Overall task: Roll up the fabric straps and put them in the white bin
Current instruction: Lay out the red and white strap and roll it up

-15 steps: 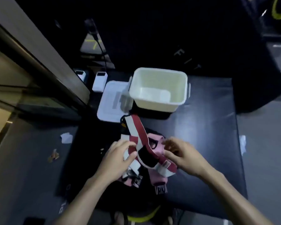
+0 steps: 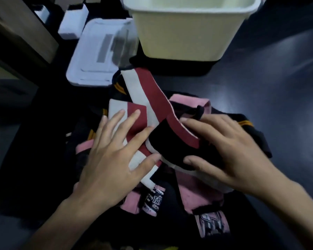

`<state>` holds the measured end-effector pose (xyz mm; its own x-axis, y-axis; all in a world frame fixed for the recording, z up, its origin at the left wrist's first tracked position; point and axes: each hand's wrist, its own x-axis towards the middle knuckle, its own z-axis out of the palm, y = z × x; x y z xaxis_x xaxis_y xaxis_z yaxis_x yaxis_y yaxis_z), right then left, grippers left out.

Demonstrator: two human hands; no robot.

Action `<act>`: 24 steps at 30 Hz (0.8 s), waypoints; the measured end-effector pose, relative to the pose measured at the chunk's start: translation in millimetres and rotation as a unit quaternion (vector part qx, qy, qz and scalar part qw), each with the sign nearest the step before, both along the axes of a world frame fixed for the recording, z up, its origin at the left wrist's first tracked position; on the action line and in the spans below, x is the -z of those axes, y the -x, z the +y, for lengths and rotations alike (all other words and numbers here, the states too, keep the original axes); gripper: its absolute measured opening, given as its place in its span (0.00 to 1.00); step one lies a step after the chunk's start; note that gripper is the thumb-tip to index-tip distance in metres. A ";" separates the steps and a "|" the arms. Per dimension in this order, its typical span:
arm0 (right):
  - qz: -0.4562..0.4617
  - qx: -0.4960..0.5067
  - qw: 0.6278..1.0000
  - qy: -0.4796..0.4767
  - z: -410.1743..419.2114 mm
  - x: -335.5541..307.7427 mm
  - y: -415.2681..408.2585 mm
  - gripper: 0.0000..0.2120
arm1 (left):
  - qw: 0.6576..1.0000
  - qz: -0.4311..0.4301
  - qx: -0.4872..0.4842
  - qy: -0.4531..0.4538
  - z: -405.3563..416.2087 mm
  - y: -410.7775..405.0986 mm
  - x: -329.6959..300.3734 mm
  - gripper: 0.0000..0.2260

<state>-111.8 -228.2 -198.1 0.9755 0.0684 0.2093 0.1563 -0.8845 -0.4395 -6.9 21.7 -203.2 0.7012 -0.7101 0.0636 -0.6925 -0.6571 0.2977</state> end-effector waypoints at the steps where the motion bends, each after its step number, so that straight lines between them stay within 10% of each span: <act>1: -0.013 -0.004 1.000 0.003 0.2 1.4 0.8 0.30 | 1.000 -0.009 -0.002 0.004 0.7 0.9 3.5 0.28; 17: -0.098 0.022 0.993 0.067 18.3 4.2 26.4 0.39 | 0.997 -0.065 -0.039 0.009 -1.1 15.6 7.0 0.33; 24: -0.100 0.118 0.950 0.270 61.1 -16.0 34.5 0.45 | 0.995 -0.090 -0.041 0.006 2.1 21.7 11.6 0.32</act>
<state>-146.3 -167.0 -182.1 0.9215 0.0019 0.3884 -0.0427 -0.9934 0.1062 -28.6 23.7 -214.8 0.7331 -0.6493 0.2022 -0.6796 -0.7108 0.1813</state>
